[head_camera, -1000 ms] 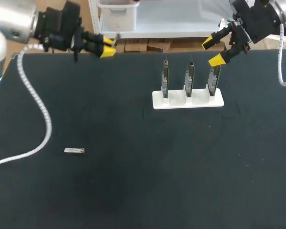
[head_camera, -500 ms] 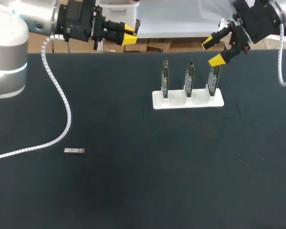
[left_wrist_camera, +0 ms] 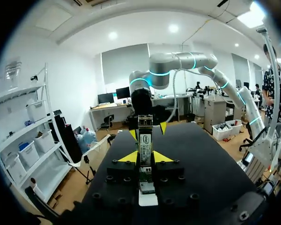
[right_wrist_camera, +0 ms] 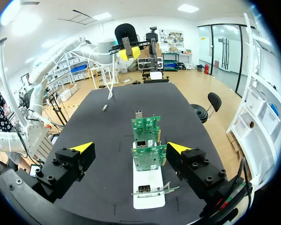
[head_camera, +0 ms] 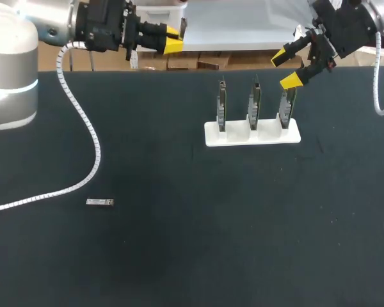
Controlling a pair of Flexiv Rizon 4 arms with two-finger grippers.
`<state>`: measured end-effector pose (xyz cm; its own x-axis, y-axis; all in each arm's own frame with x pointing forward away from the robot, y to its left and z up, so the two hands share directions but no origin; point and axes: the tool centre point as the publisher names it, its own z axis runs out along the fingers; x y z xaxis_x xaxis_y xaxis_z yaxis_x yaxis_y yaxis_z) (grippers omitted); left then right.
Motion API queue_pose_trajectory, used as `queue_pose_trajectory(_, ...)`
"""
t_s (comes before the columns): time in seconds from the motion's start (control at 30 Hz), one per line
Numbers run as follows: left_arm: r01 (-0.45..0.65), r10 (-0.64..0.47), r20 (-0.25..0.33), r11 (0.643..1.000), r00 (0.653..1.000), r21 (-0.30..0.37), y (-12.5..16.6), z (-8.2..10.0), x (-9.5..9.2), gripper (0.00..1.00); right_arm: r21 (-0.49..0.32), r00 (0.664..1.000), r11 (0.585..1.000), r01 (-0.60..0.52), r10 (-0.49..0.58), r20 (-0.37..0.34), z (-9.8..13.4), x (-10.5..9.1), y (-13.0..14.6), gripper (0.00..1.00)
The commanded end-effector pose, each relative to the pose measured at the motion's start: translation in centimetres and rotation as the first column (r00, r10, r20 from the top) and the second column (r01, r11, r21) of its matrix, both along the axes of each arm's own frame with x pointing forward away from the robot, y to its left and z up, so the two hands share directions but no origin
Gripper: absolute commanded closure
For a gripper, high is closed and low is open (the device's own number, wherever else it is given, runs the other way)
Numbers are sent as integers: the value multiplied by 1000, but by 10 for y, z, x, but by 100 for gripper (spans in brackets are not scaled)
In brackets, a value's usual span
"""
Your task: Pick up the optical module with the left hand, and insert it into the network port with the right hand.
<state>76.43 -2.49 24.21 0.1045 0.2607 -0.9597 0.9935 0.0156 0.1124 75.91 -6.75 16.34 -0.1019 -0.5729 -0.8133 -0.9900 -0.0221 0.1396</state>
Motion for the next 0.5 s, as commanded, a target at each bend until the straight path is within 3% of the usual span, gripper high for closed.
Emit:
queue_pose_trajectory(0.03, -62, 62, -1, 995, 998, -72, -18, -7, -6, 100, 2, 1000, 1000, 2, -2, 4, 0, -1, -1, 0)
queue_pose_trajectory(0.2, -67, 64, -33, 992, 997, -103, -42, -6, -5, 100, 2, 1000, 1000, 2, -2, 4, 0, -1, -1, 0)
queue_pose_trajectory(0.37, -63, 53, -59, 980, 997, -190, -68, -9, -2, 100, 2, 1000, 1000, 2, -2, 4, 0, -1, -1, 0)
queue_pose_trajectory(0.5, -44, 32, -61, 980, 998, -195, -86, -11, 0, 100, 2, 1000, 1000, 2, -2, 4, 0, -1, -1, 0)
